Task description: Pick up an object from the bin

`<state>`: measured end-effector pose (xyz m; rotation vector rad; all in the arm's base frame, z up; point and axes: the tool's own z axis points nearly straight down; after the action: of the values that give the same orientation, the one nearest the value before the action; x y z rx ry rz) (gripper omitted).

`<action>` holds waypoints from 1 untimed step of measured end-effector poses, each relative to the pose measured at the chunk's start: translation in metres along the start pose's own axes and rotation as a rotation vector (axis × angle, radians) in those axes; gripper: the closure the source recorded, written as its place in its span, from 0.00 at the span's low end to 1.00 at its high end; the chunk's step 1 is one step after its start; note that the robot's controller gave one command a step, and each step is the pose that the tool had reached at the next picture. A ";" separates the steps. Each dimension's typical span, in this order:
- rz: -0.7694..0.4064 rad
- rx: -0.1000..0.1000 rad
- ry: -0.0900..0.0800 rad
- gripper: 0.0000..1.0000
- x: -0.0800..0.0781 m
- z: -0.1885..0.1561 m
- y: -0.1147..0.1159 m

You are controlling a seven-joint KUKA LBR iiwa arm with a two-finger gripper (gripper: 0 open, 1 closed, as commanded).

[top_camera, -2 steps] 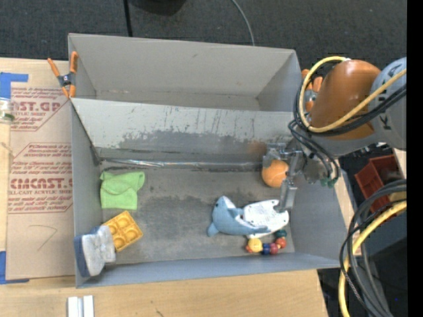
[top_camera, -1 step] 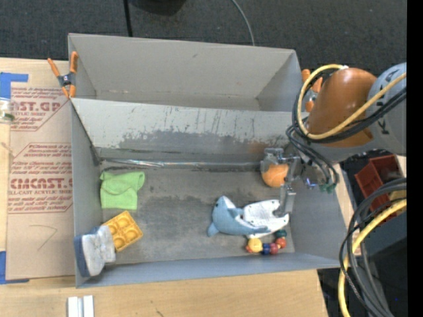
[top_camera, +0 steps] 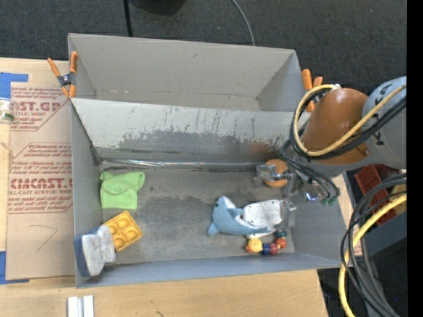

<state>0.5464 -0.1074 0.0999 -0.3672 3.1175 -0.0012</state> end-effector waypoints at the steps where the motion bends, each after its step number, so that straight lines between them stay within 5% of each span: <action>1: -0.148 0.003 -0.001 0.00 0.003 0.026 0.007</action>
Offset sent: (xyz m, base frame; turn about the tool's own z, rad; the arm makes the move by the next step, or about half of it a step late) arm -0.0208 0.0174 -0.0299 -0.0771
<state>0.5424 -0.1014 0.0737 -0.5959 3.0809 -0.0059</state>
